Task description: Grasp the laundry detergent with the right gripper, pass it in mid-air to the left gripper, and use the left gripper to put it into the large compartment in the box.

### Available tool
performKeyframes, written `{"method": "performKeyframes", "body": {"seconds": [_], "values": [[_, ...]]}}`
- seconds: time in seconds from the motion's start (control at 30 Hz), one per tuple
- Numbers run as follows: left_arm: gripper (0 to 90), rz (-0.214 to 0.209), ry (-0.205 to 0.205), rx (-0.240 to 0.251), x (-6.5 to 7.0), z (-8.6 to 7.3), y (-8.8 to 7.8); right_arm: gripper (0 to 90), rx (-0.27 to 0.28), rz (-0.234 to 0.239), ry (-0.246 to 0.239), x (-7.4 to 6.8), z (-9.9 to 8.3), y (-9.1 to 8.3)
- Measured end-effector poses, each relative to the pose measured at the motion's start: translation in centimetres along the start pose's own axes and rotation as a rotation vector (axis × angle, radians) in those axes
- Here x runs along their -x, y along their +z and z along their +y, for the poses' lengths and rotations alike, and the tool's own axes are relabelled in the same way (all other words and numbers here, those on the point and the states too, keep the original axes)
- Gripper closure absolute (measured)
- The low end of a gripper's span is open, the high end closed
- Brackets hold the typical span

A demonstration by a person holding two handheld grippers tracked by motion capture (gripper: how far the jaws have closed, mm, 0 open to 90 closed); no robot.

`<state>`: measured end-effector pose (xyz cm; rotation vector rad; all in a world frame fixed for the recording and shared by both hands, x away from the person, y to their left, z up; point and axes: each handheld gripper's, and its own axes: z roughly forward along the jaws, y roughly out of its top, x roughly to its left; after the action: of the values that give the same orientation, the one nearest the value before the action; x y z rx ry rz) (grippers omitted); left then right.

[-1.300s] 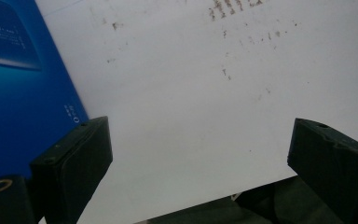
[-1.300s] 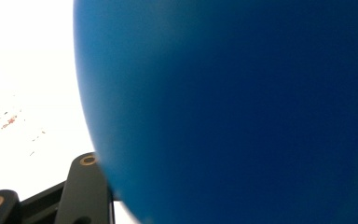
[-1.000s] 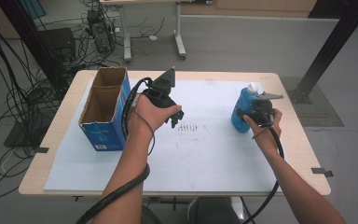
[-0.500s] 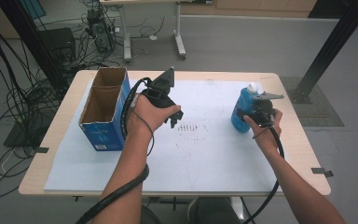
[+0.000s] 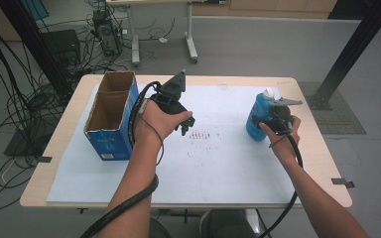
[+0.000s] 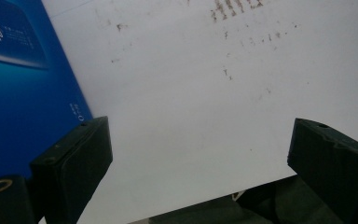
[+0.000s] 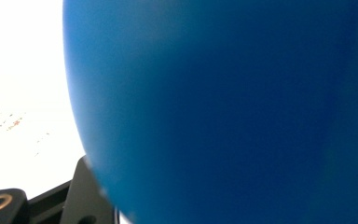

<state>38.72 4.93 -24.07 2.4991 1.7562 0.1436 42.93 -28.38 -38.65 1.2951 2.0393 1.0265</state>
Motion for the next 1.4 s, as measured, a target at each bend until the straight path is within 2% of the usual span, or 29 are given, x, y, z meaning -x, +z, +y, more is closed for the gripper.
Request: {"method": "performKeyframes", "body": {"seconds": [0.83,1.07,1.33,1.4], "values": [[7.0,0.011,0.016,0.000,0.1,0.0,-0.4,44.0,0.001,0.007,0.001,0.1,0.0,0.0],[7.0,0.000,0.016,0.010,-0.3,-0.3,-0.8,44.0,0.001,0.011,0.000,0.2,0.1,0.0],[7.0,0.016,0.060,0.009,-0.9,-0.6,-1.9,44.0,-0.011,0.043,-0.010,0.1,0.6,-0.2],[7.0,0.025,0.082,0.008,-1.2,-0.8,-2.4,44.0,-0.013,0.054,-0.015,0.0,1.0,-0.4]]}}
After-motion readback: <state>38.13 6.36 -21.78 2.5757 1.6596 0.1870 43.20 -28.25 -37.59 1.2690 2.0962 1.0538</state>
